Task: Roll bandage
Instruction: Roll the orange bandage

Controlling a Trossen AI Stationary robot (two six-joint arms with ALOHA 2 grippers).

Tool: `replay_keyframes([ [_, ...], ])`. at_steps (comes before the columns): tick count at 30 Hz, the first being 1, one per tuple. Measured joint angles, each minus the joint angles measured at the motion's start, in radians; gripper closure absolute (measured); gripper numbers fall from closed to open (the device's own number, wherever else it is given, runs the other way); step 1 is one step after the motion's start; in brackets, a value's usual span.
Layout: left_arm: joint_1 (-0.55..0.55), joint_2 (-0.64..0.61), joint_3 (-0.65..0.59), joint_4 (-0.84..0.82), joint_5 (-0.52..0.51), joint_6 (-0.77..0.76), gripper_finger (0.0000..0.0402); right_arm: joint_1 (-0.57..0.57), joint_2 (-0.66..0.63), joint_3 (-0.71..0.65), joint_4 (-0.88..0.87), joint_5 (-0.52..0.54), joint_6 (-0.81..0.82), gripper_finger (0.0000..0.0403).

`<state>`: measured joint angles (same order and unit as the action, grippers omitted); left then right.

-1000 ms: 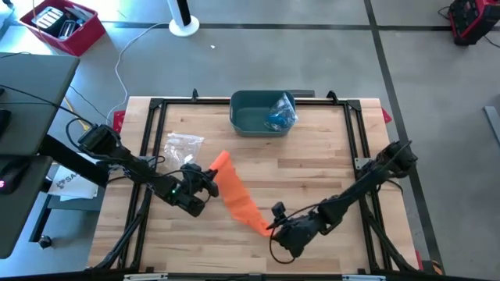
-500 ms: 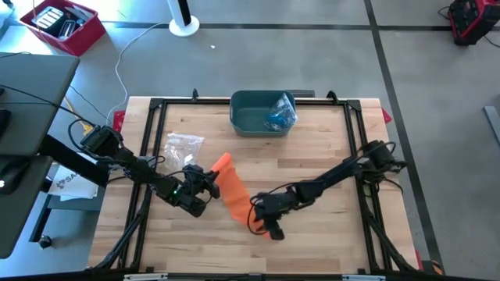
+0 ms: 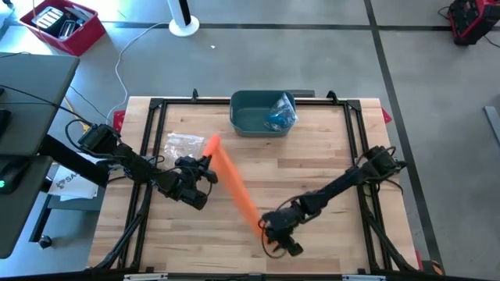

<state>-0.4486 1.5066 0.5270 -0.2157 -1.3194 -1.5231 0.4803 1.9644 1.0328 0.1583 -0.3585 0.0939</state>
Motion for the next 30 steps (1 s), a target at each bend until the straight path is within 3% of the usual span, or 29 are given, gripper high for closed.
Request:
replay_keyframes([
  [10, 0.011, -0.001, 0.0, -0.023, -0.033, 0.008, 0.0392, 0.118, -0.052, 0.0, -0.125, 0.032, -0.011, 0.0264],
  [20, 0.011, -0.001, 0.019, -0.025, -0.062, 0.013, 0.0392, 0.261, -0.234, 0.0, -0.479, 0.389, 0.075, 0.0264],
  [25, -0.015, -0.001, 0.124, -0.011, -0.103, 0.24, 0.0392, 0.3, -0.269, 0.0, -0.513, 0.604, 0.109, 0.0264],
  [30, -0.039, -0.001, 0.278, 0.031, -0.075, 0.651, 0.0392, 0.306, -0.271, 0.0, -0.54, 0.714, 0.138, 0.0264],
])
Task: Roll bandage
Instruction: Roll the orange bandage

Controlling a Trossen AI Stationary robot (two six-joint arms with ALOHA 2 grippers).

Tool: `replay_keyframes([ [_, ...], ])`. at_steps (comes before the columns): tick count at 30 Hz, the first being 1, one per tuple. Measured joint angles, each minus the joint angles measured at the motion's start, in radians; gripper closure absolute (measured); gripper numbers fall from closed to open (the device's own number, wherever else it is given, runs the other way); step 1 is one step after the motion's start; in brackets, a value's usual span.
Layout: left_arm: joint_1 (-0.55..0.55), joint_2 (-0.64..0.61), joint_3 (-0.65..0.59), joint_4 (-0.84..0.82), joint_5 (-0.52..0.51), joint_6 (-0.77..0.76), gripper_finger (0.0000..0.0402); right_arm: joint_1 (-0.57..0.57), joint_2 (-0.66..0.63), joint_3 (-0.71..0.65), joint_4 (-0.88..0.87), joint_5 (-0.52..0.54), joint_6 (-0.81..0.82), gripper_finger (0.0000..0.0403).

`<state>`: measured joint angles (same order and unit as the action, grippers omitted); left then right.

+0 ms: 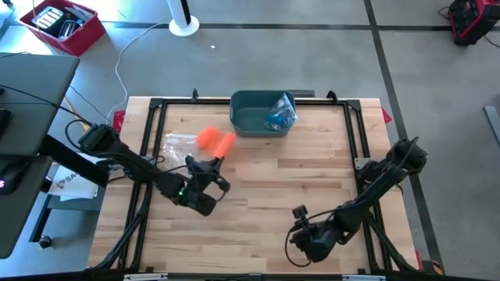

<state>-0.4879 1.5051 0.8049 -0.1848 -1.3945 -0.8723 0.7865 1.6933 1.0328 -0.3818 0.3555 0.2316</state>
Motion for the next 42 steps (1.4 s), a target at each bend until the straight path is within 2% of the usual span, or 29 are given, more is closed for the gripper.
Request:
replay_keyframes([
  [4, -0.027, 0.0, 0.156, 0.063, 0.034, 0.383, 0.0392, 0.0, -0.004, 0.0, -0.057, 0.013, 0.097, 0.0264],
  [6, -0.038, 0.0, 0.226, 0.113, 0.096, 0.563, 0.0392, 0.004, -0.018, 0.0, -0.098, 0.012, 0.165, 0.0264],
  [8, -0.051, 0.0, 0.293, 0.177, 0.203, 0.713, 0.0392, 0.015, -0.039, 0.0, -0.128, 0.014, 0.242, 0.0264],
  [12, -0.087, 0.001, 0.398, 0.328, 0.412, 0.896, 0.0392, 0.062, -0.102, 0.0, -0.177, 0.046, 0.34, 0.0264],
  [16, -0.131, 0.007, 0.48, 0.469, 0.444, 1.025, 0.0392, 0.134, -0.18, 0.0, -0.23, 0.141, 0.412, 0.0264],
  [19, -0.146, 0.009, 0.523, 0.49, 0.441, 1.093, 0.0392, 0.195, -0.229, 0.0, -0.243, 0.232, 0.44, 0.0264],
  [21, -0.15, 0.009, 0.541, 0.492, 0.404, 1.146, 0.0392, 0.228, -0.247, 0.0, -0.244, 0.301, 0.442, 0.0264],
  [24, -0.141, 0.009, 0.54, 0.478, 0.233, 1.237, 0.0392, 0.26, -0.255, 0.0, -0.243, 0.399, 0.442, 0.0264],
  [27, -0.106, 0.008, 0.513, 0.432, 0.07, 1.277, 0.0392, 0.269, -0.253, 0.0, -0.243, 0.439, 0.444, 0.0264],
  [30, -0.07, -0.014, 0.482, 0.375, 0.005, 1.278, 0.0392, 0.267, -0.242, 0.0, -0.244, 0.47, 0.465, 0.0264],
  [33, -0.031, -0.06, 0.48, 0.344, 0.04, 1.247, 0.0392, 0.267, -0.226, 0.0, -0.243, 0.486, 0.47, 0.0264],
  [36, -0.004, -0.088, 0.483, 0.396, 0.214, 1.228, 0.0393, 0.267, -0.21, 0.0, -0.244, 0.478, 0.469, 0.0264],
  [38, -0.002, -0.082, 0.488, 0.423, 0.312, 1.271, 0.0393, 0.267, -0.205, 0.0, -0.243, 0.478, 0.469, 0.0264],
  [42, -0.03, -0.026, 0.548, 0.417, 0.349, 1.324, 0.0394, 0.267, -0.201, 0.0, -0.249, 0.478, 0.498, 0.0264],
])
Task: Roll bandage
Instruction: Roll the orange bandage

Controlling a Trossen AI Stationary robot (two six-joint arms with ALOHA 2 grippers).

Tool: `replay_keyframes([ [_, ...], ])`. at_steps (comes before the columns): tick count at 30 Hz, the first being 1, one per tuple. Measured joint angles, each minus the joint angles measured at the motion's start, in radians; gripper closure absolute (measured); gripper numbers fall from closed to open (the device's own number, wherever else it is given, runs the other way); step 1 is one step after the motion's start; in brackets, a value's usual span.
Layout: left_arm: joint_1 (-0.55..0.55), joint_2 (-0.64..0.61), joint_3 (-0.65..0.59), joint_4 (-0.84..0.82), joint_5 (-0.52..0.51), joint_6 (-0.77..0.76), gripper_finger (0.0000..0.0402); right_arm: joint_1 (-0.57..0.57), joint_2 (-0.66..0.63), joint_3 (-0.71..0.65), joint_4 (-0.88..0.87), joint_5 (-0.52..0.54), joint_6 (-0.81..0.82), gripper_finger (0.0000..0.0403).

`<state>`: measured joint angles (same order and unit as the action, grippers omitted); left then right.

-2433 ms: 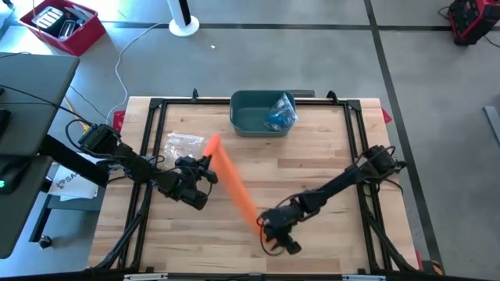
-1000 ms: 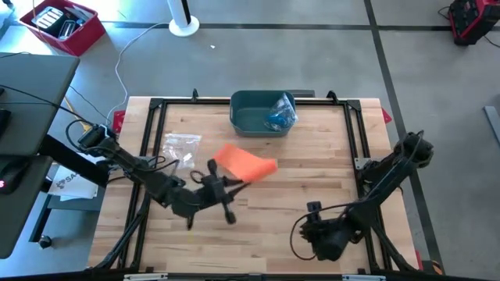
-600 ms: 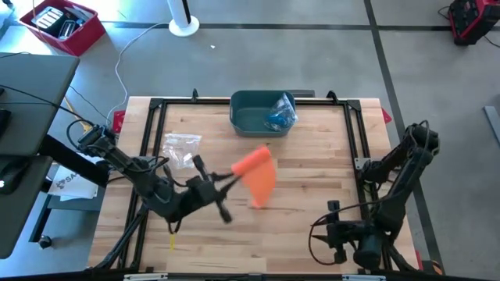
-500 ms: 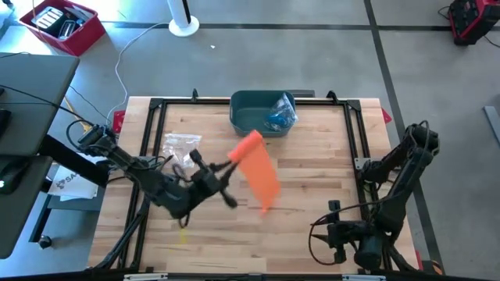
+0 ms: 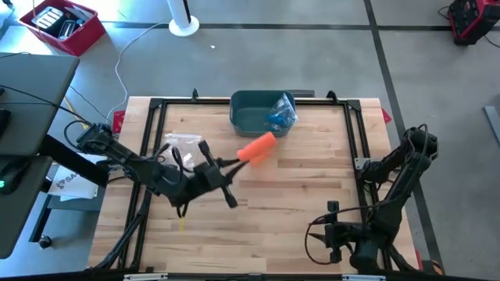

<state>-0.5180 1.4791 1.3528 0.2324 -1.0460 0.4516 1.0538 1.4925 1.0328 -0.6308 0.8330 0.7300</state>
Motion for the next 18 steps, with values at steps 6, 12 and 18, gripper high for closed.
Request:
replay_keyframes([
  [6, -0.048, 0.102, 0.159, -0.04, 0.002, 0.01, 0.0395, 0.02, 0.0, 0.0, -0.034, -0.022, 0.055, 0.0264],
  [12, -0.08, 0.157, 0.365, -0.227, 0.134, -0.071, 0.0396, 0.045, 0.0, 0.0, -0.074, -0.001, 0.144, 0.0264],
  [18, -0.081, 0.156, 0.427, -0.468, 0.207, -0.196, 0.0396, 0.046, 0.0, 0.0, -0.025, 0.076, 0.139, 0.0264],
])
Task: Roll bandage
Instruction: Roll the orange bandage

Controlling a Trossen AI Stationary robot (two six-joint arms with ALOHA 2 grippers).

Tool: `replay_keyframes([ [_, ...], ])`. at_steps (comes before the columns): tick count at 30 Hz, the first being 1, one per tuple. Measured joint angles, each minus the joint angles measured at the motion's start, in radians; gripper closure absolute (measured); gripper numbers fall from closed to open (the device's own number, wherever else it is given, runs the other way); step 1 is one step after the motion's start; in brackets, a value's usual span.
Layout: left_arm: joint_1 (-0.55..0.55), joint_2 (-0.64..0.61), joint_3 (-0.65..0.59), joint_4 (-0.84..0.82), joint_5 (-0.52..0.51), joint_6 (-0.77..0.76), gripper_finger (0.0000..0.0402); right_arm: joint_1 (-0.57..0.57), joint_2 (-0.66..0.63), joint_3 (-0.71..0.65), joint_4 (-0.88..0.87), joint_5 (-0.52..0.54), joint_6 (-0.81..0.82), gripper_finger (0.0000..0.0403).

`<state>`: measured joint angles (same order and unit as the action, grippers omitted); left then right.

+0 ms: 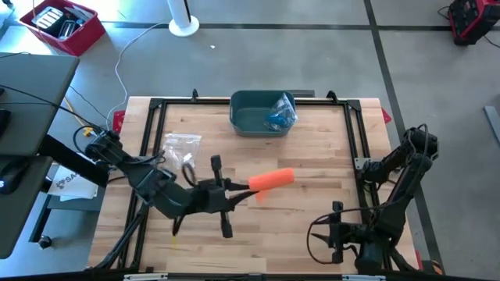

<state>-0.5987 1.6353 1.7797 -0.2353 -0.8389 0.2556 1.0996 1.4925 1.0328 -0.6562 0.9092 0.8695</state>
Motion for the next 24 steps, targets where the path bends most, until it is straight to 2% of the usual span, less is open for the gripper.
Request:
replay_keyframes([
  [3, 0.0, 0.006, -0.001, -0.132, -0.042, -0.051, 0.0395, -0.001, 0.0, -0.043, 0.128, 0.005, -0.13, 0.0264],
  [6, -0.002, 0.008, -0.002, -0.277, -0.046, -0.105, 0.0392, -0.029, 0.0, -0.146, 0.383, -0.013, -0.252, 0.0264],
  [9, -0.012, 0.008, -0.047, -0.325, -0.047, -0.122, 0.0392, -0.083, 0.001, -0.296, 0.856, -0.081, -0.446, 0.0264],
  [12, -0.027, 0.01, -0.099, -0.336, -0.045, -0.1, 0.0392, -0.144, 0.002, -0.437, 1.406, -0.239, -0.723, 0.0264],
  [15, -0.042, 0.009, -0.158, -0.334, -0.047, -0.121, 0.0392, -0.193, 0.001, -0.517, 1.741, -0.37, -0.905, 0.0264],
  [19, -0.073, 0.011, -0.209, -0.328, -0.079, -0.198, 0.0392, -0.241, -0.005, -0.536, 1.93, -0.347, -1.069, 0.0264],
  [24, -0.11, 0.01, -0.265, -0.227, -0.082, -0.21, 0.0392, -0.291, -0.036, -0.483, 1.824, -0.311, -1.132, 0.0253],
])
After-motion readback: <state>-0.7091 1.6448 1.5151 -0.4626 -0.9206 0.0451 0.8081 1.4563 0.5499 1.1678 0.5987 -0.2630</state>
